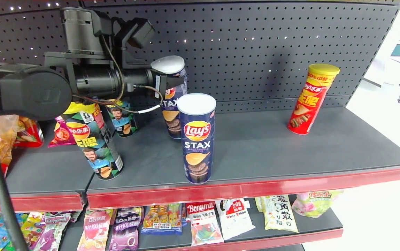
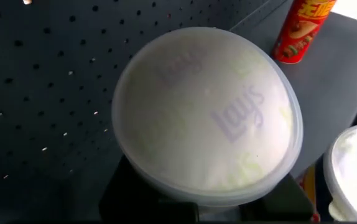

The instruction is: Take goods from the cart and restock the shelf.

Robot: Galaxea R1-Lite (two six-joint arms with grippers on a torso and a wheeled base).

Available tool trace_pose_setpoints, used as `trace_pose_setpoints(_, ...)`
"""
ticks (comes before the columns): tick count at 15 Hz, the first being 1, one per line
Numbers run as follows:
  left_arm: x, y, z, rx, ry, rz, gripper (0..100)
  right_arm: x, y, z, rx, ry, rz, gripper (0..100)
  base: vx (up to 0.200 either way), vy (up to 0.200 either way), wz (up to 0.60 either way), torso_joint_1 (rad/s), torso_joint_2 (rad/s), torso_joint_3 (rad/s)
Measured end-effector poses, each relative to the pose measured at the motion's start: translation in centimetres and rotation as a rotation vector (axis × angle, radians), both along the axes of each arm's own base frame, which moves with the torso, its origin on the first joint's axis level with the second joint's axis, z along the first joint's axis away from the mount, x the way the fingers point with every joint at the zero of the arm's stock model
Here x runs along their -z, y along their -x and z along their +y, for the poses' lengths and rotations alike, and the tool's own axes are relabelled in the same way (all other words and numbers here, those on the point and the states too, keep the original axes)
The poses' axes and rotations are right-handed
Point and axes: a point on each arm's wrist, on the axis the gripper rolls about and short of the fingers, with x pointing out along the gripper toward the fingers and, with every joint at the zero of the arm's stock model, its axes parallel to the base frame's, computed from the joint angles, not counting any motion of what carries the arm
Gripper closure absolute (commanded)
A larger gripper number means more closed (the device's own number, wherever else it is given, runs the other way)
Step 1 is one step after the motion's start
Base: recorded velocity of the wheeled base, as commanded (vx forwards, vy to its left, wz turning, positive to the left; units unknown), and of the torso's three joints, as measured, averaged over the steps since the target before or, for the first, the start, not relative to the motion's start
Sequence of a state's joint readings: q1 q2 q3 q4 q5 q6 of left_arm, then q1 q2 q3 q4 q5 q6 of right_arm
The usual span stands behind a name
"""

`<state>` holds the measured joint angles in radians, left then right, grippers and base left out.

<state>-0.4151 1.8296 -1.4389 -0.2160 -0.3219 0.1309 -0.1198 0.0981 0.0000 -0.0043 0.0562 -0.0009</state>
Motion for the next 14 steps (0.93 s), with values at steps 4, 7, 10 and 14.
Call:
trace_pose_setpoints(4, 0.2, -1.2, -1.2, 0.028, 0.006, -0.008, 100, 0.0, 0.0, 0.0, 0.000, 0.000, 0.000, 0, 0.000, 0.000, 0.00, 0.000, 0.00, 0.000)
trace_pose_setpoints(7, 0.8, -2.3, -1.8, 0.028, 0.005, -0.002, 100, 0.0, 0.0, 0.0, 0.000, 0.000, 0.000, 0, 0.000, 0.000, 0.00, 0.000, 0.00, 0.000)
trace_pose_setpoints(10, 1.1, -3.0, -2.3, 0.033, 0.006, 0.000, 100, 0.0, 0.0, 0.0, 0.000, 0.000, 0.000, 0, 0.000, 0.000, 0.00, 0.000, 0.00, 0.000)
trace_pose_setpoints(14, 1.4, -3.3, -2.6, 0.036, 0.005, 0.004, 100, 0.0, 0.0, 0.0, 0.000, 0.000, 0.000, 0, 0.000, 0.000, 0.00, 0.000, 0.00, 0.000)
